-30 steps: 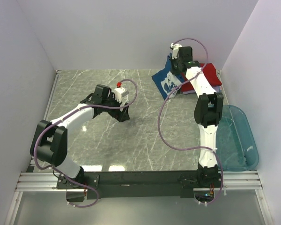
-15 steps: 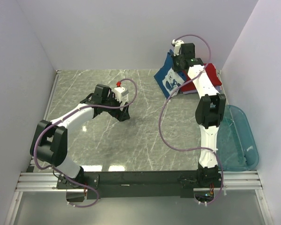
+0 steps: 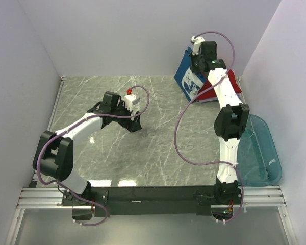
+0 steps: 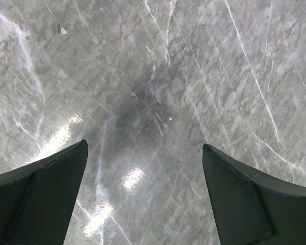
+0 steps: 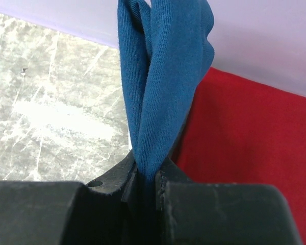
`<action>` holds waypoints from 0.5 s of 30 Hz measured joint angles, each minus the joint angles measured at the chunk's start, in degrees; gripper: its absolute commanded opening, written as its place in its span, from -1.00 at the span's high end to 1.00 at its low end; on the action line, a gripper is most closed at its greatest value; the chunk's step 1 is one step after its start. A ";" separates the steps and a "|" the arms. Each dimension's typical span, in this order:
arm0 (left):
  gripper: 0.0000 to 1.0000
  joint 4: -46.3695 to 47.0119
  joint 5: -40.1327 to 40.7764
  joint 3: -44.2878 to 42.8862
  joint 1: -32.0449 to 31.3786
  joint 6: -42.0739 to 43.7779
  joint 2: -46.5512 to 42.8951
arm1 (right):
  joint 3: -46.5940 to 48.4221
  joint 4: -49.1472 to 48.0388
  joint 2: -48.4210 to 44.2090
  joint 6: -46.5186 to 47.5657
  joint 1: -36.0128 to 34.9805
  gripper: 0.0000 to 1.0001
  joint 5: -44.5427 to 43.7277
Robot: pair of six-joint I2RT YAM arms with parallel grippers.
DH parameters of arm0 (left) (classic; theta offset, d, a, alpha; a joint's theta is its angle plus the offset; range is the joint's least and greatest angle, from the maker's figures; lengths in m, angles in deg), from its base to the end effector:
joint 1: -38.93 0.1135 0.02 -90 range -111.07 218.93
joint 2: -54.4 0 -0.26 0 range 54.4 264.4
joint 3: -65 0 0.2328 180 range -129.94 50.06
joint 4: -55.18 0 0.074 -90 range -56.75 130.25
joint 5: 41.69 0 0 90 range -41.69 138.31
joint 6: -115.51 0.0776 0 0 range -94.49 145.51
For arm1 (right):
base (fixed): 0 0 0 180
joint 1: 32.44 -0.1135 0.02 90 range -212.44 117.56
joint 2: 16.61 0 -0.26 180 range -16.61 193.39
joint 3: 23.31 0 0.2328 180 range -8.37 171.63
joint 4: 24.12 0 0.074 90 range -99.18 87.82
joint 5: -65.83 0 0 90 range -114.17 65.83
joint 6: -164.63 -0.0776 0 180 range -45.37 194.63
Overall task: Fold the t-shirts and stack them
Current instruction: Neatly place the folded tshirt to the corner
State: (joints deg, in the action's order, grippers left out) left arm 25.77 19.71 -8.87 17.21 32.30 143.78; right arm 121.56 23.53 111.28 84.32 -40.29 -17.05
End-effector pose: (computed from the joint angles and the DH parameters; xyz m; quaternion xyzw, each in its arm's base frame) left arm 0.3041 -0.1611 0.2109 0.3121 0.8441 -0.2745 0.3387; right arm 0.5259 0.0822 0.3097 -0.1626 0.8524 0.0460 0.4948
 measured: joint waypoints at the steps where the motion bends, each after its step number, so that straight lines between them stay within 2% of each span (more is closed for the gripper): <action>1: -0.99 0.00 0.00 0.00 0.00 -0.02 0.00 | 0.26 0.26 -0.28 -0.07 0.13 1.00 0.00; 15: -0.99 0.02 -0.13 -0.04 0.00 -0.24 0.11 | 0.22 0.74 -5.95 -1.27 4.04 1.00 2.40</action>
State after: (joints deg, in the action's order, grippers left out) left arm 25.79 19.58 -8.92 17.21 32.06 143.89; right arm 121.78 24.27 105.34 83.05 -36.25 -14.65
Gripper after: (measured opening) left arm 0.995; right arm 0.152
